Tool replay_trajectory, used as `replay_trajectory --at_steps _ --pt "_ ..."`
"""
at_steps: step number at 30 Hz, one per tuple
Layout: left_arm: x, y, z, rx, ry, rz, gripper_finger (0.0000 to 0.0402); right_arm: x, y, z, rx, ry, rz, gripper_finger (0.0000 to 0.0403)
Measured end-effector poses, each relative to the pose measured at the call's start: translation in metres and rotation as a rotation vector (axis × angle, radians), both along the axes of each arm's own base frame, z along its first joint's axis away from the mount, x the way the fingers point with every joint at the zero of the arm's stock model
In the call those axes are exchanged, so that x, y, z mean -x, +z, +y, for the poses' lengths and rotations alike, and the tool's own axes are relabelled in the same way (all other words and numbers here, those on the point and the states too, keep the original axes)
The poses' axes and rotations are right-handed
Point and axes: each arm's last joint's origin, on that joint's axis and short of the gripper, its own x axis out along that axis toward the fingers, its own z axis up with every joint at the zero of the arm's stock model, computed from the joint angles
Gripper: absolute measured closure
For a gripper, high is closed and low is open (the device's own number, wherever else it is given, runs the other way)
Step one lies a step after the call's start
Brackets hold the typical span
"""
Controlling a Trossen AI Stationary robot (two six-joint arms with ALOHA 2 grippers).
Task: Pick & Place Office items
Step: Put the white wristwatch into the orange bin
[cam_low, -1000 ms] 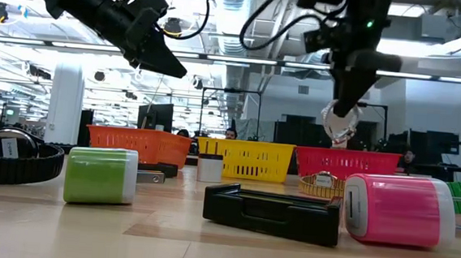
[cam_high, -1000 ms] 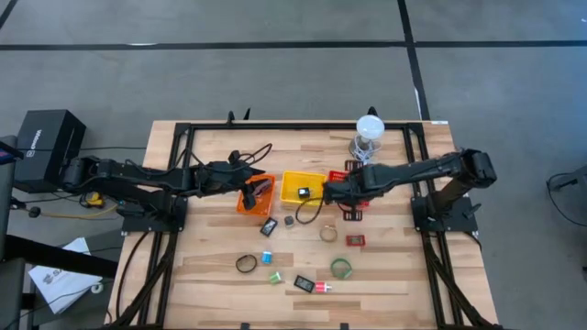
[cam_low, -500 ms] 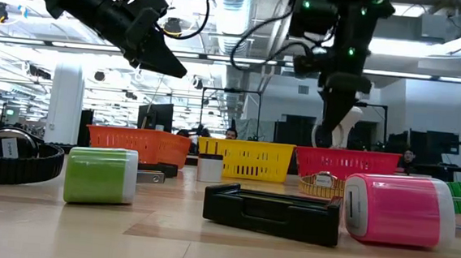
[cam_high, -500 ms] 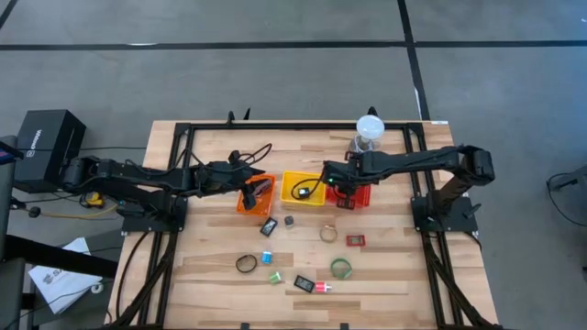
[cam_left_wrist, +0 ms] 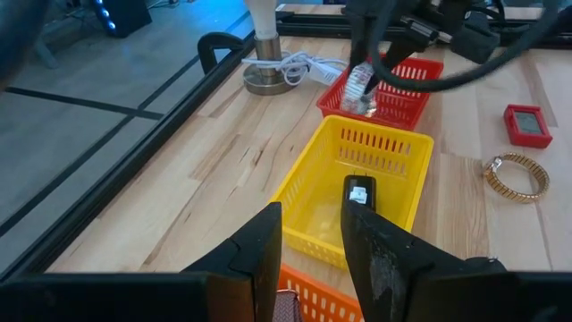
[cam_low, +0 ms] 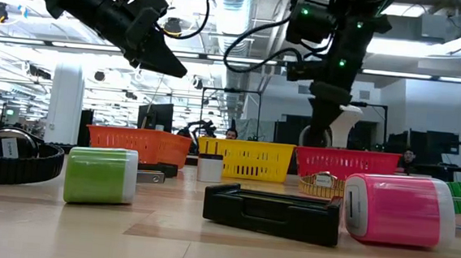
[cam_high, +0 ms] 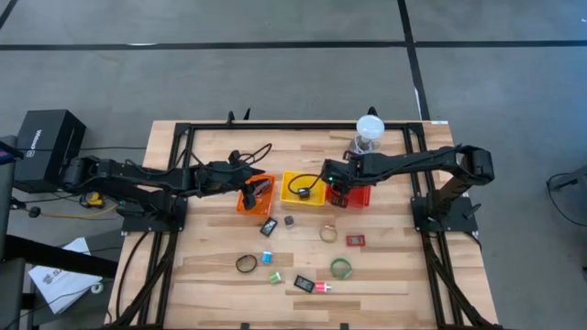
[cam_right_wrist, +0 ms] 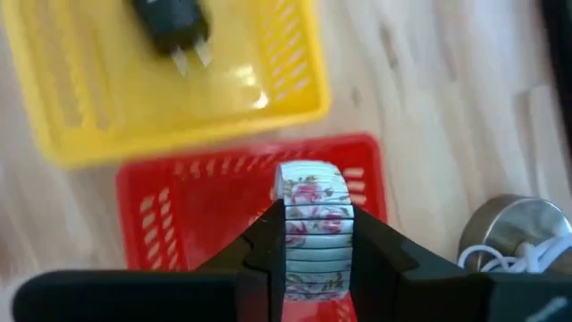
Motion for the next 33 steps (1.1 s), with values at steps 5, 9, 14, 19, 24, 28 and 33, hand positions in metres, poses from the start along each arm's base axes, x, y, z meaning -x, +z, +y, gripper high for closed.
replay_trajectory --at_steps 5,9,14,19,24,28,33 --pt "0.0 0.0 0.0 0.0 0.0 -0.001 0.0289 0.004 -0.002 -0.005 -0.068 -0.043 0.018 0.0321" --pt "0.0 0.0 0.0 0.0 0.0 -0.001 0.0289 0.009 -0.003 -0.006 -0.084 -0.082 0.049 0.032" --pt "0.0 0.0 0.0 0.0 0.0 -0.004 0.0289 0.009 -0.003 -0.005 -0.079 -0.051 0.068 0.032" --pt "0.0 0.0 0.0 0.0 0.0 -0.004 0.0289 0.013 -0.004 -0.007 -0.111 -0.065 0.091 0.032" --pt "0.0 0.0 0.0 0.0 0.0 -0.004 0.0289 0.013 -0.004 -0.009 -0.117 -0.069 0.089 0.032" --pt "0.0 0.0 0.0 0.0 0.0 -0.004 0.0289 0.013 -0.004 -0.009 -0.14 -0.066 0.087 0.0315" --pt "0.0 0.0 0.0 0.0 0.0 -0.004 0.0289 0.009 -0.016 -0.009 -0.157 -0.066 0.134 0.0263"
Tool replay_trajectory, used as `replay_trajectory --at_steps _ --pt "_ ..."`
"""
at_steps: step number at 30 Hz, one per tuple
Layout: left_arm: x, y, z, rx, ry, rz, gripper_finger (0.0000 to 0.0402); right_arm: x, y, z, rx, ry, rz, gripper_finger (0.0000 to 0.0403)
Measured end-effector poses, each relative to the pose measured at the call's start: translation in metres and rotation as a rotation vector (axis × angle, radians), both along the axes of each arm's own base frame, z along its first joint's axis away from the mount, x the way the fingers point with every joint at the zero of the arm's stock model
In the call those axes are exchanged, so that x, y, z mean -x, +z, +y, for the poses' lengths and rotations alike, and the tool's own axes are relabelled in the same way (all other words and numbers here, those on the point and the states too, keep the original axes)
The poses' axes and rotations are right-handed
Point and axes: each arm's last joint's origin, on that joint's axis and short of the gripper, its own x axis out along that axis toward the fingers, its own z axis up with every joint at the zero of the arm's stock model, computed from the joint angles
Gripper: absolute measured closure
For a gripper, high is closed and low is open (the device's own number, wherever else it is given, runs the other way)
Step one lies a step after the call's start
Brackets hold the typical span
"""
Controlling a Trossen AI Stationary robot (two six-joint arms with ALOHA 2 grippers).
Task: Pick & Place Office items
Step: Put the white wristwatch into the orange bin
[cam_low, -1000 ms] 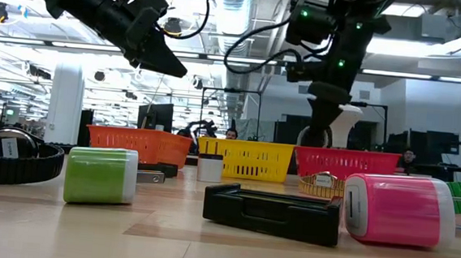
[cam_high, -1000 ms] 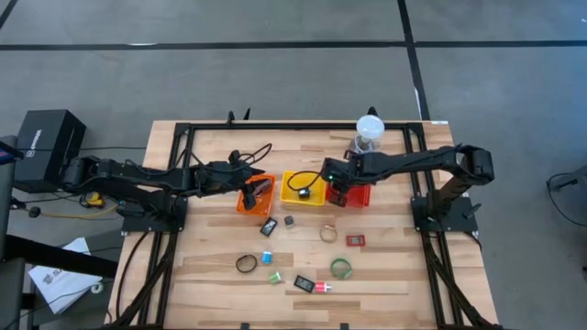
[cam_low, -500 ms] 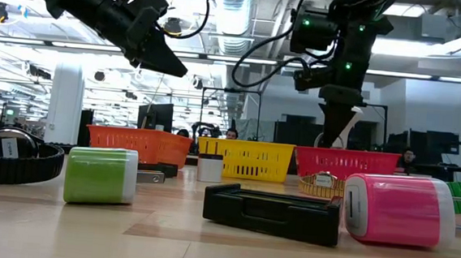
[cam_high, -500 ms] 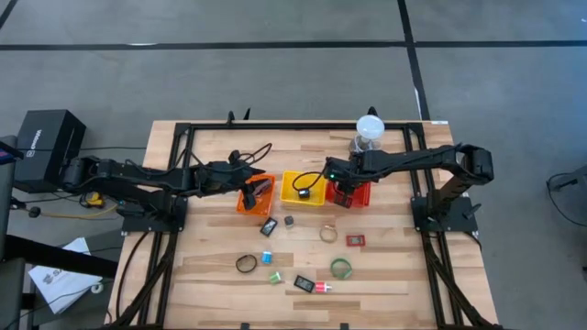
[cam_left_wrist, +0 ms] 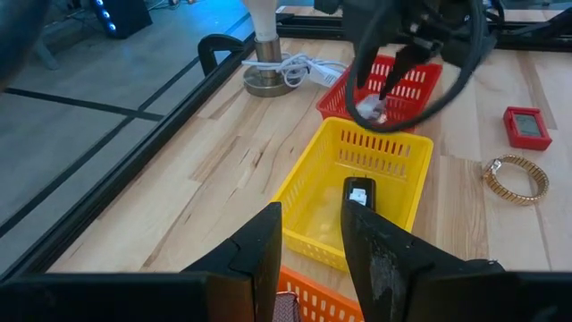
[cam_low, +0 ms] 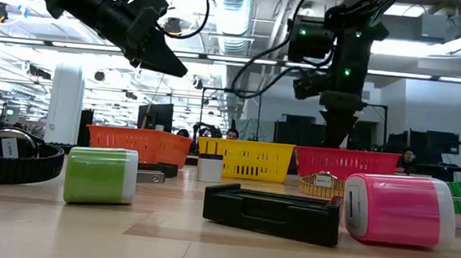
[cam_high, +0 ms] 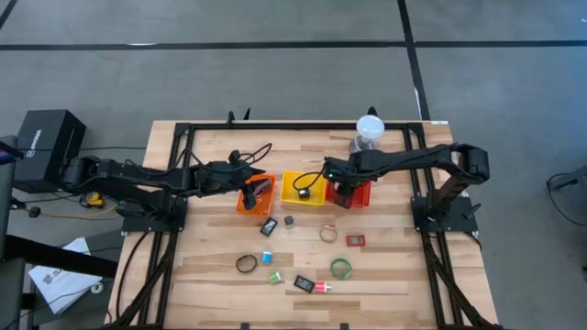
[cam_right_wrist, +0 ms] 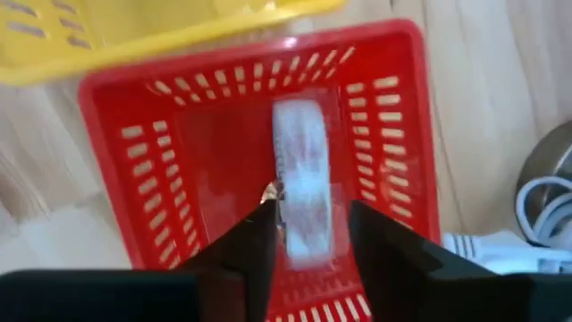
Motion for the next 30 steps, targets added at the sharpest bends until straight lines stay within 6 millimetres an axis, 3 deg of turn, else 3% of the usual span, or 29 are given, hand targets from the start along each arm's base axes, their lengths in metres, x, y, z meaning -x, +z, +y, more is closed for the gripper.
replay_trajectory --at_steps 4,10,21,30 --pt "0.0 0.0 0.0 0.0 0.0 0.0 0.0289 -0.005 -0.015 -0.001 -0.01 0.004 0.06 0.0215" --pt "0.0 0.0 0.0 0.0 0.0 -0.001 0.0289 -0.012 -0.014 -0.002 -0.022 -0.015 0.068 0.0173" --pt "0.0 0.0 0.0 0.001 -0.003 0.0 0.0289 -0.011 0.028 -0.002 -0.037 -0.027 0.149 0.0179" --pt "0.0 0.0 0.0 0.005 -0.01 0.0 0.0289 -0.003 0.061 0.004 -0.029 -0.035 0.092 0.0182"
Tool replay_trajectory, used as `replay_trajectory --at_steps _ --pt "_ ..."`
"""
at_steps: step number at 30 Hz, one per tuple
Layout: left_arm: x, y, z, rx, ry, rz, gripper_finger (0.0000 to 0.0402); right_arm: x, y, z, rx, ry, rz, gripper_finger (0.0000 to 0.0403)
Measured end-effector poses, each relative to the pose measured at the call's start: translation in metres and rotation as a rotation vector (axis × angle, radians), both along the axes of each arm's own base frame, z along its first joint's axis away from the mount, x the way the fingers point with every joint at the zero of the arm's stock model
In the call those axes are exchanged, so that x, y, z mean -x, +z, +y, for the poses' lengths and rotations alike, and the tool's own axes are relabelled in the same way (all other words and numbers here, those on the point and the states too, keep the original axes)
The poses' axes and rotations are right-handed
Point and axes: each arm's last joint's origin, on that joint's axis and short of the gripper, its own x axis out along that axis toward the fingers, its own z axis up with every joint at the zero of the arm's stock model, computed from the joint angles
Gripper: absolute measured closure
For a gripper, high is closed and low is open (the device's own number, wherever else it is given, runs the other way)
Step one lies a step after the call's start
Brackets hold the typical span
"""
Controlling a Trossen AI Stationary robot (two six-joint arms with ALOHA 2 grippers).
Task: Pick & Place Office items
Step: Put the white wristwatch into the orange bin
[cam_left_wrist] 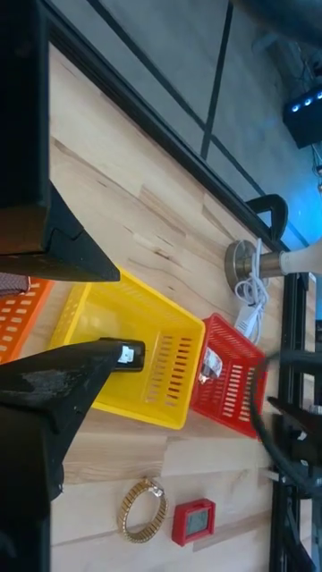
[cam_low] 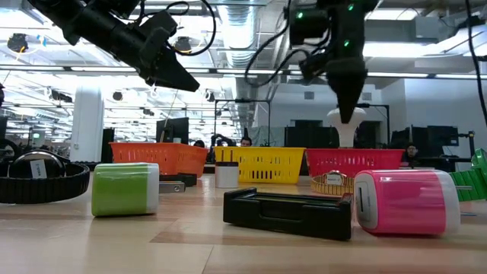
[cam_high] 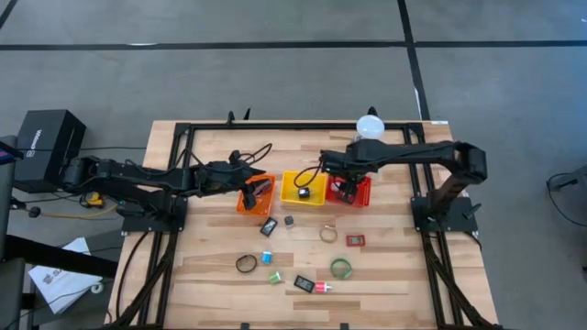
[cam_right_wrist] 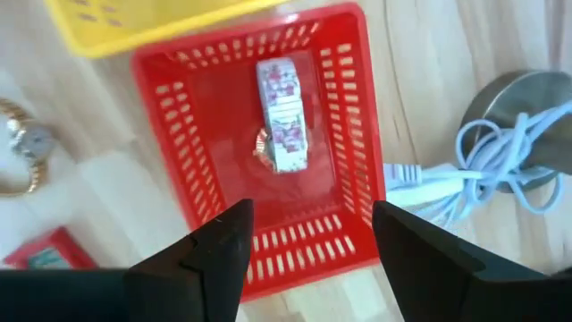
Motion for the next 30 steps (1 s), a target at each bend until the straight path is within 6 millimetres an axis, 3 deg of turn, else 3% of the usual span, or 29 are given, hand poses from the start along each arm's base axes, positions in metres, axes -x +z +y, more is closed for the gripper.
replay_trajectory --at_steps 9,16,21,24,30 --pt "0.0 0.0 -0.001 0.016 -0.03 -0.006 0.0289 0.017 0.038 0.018 0.019 0.005 -0.183 0.0182" --pt "-0.001 0.001 -0.001 0.015 -0.029 -0.012 0.0289 0.019 0.045 0.033 0.02 0.055 -0.231 0.0182" --pt "-0.001 0.001 -0.001 0.015 -0.029 -0.018 0.0289 0.012 0.025 0.031 0.092 0.053 -0.23 0.0182" --pt "-0.001 0.001 -0.002 0.019 -0.042 -0.019 0.0289 0.02 0.009 0.027 0.095 0.054 -0.16 0.0182" --pt "-0.002 0.002 -0.005 0.019 -0.054 -0.025 0.0289 0.019 -0.012 0.018 0.096 -0.02 -0.22 0.0182"
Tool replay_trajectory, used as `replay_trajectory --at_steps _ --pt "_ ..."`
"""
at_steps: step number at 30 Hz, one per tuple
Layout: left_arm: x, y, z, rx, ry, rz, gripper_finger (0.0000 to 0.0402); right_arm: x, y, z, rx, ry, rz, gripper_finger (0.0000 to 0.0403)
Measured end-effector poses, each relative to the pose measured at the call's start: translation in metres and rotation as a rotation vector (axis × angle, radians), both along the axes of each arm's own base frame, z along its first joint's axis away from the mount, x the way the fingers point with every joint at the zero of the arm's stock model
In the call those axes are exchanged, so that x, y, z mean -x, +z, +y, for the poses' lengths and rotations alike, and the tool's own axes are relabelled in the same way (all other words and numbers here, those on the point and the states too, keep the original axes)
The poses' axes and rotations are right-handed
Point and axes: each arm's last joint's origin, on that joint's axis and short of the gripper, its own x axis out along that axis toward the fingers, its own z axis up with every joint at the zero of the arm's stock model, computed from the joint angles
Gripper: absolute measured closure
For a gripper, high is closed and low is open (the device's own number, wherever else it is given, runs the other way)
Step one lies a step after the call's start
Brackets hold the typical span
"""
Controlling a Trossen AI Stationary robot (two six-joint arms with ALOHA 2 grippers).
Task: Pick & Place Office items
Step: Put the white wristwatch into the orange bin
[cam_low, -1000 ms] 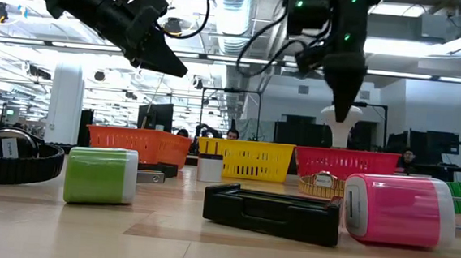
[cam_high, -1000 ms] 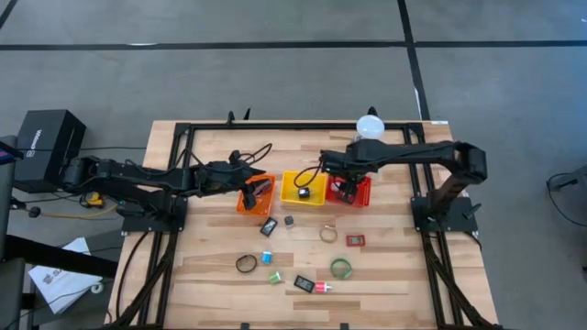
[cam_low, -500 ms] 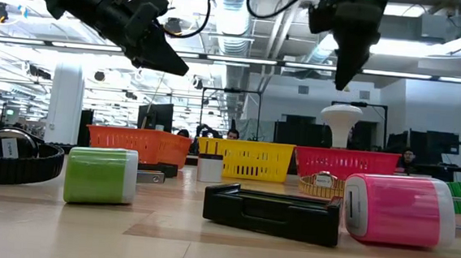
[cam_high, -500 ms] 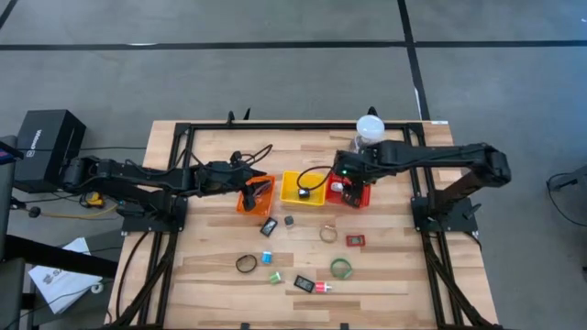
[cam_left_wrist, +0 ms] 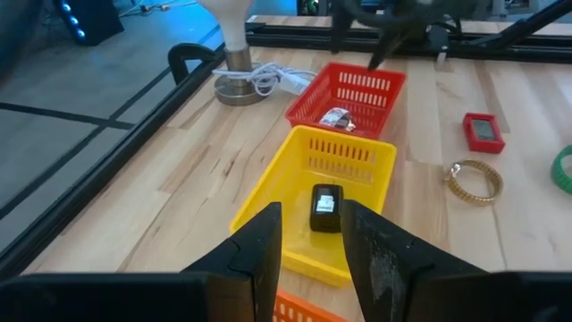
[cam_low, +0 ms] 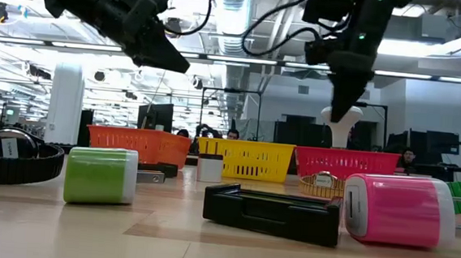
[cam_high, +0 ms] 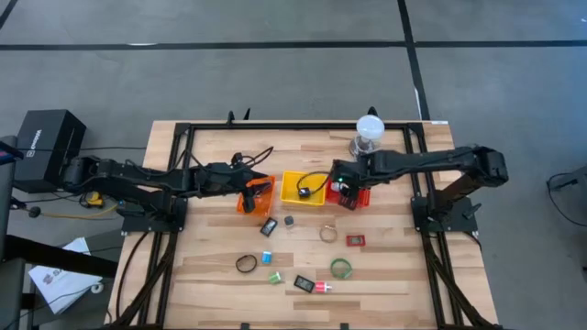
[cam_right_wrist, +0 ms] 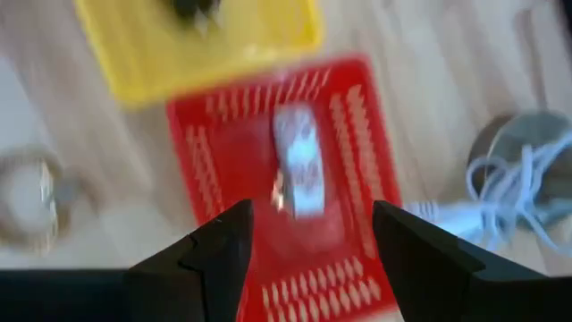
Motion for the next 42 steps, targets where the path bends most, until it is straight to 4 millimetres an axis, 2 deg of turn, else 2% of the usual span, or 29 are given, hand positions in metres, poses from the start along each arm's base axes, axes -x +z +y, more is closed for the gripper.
replay_trajectory --at_steps 8,20,29,42 --pt "0.0 0.0 0.0 0.0 0.0 -0.004 0.0289 0.005 -0.031 -0.009 -0.002 0.011 -0.033 0.0182" --pt "0.0 0.001 0.0 -0.001 0.0 -0.013 0.0289 0.008 -0.06 -0.012 0.045 0.128 -0.096 0.0182" --pt "-0.001 0.001 0.0 -0.001 0.0 -0.016 0.0289 0.017 -0.076 -0.015 0.06 0.159 -0.075 0.0182" --pt "-0.001 0.002 0.0 -0.021 -0.008 -0.015 0.0289 0.013 -0.077 -0.019 0.025 0.178 -0.105 0.0182"
